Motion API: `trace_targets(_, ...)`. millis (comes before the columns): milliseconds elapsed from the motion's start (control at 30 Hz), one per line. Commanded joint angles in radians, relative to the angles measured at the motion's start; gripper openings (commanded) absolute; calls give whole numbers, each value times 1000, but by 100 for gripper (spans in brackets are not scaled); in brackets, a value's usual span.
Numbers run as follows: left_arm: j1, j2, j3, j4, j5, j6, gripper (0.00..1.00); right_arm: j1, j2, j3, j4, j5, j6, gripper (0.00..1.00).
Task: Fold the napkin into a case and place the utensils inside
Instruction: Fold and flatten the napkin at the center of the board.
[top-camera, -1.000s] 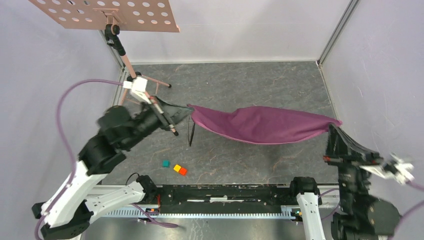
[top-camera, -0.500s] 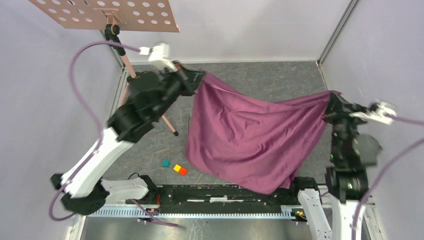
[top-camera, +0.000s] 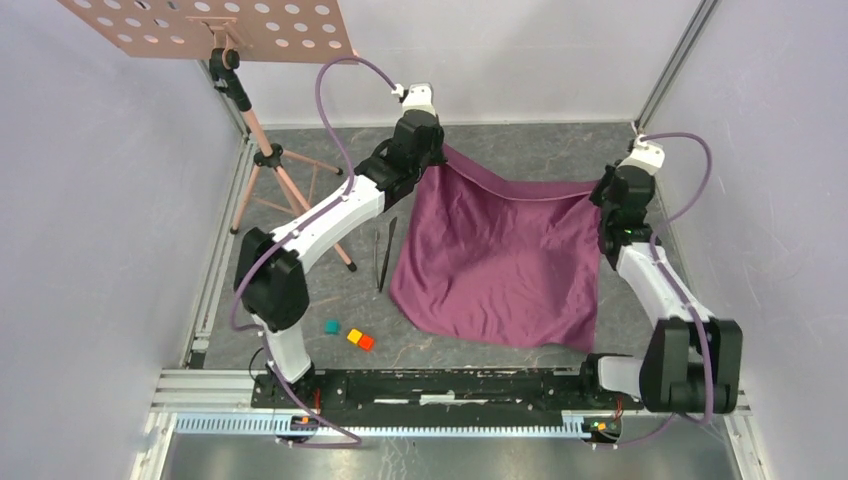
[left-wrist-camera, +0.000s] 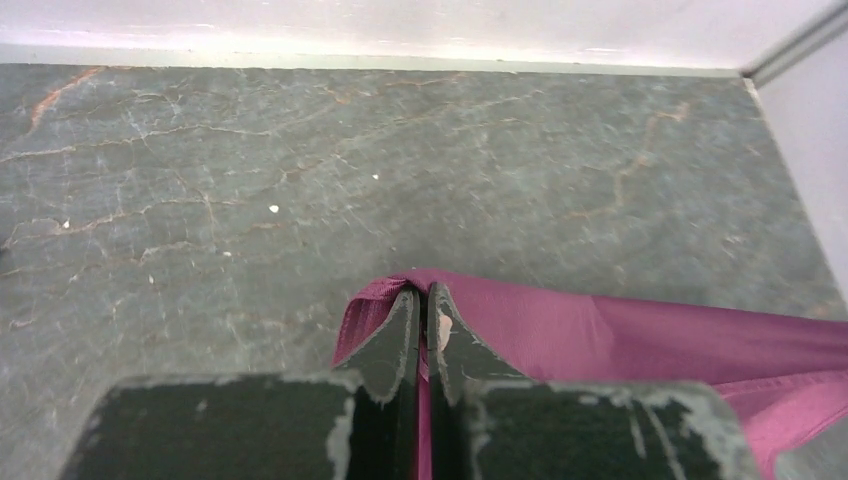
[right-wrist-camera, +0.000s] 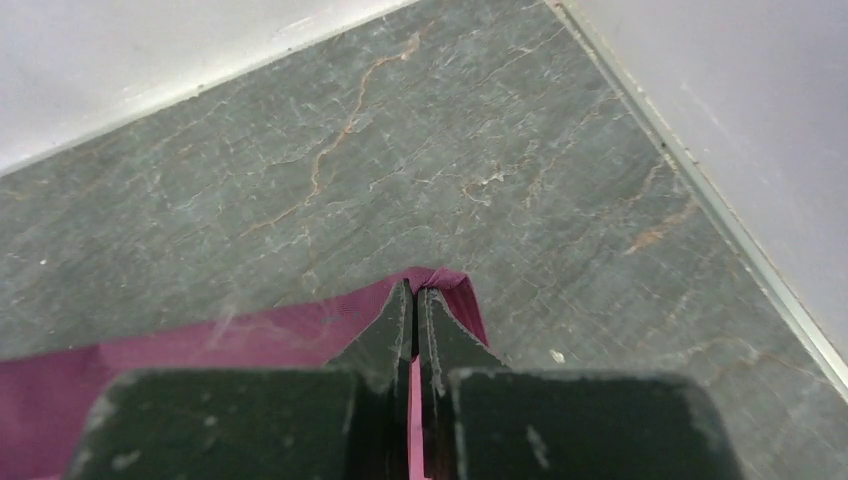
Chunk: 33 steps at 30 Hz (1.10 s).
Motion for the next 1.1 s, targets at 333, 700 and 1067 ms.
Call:
trace_targets(333,109,260,149,130,93,76,2,-34,313,234,160,-104,-61,0)
trace_targets(700,114,93,90,74,191,22,2,-103,213,330,2,-209,-94,0)
trace_targets(1067,106,-574,-109,62,376,-44,2,-100,-401,373,-307,-309,-63,0)
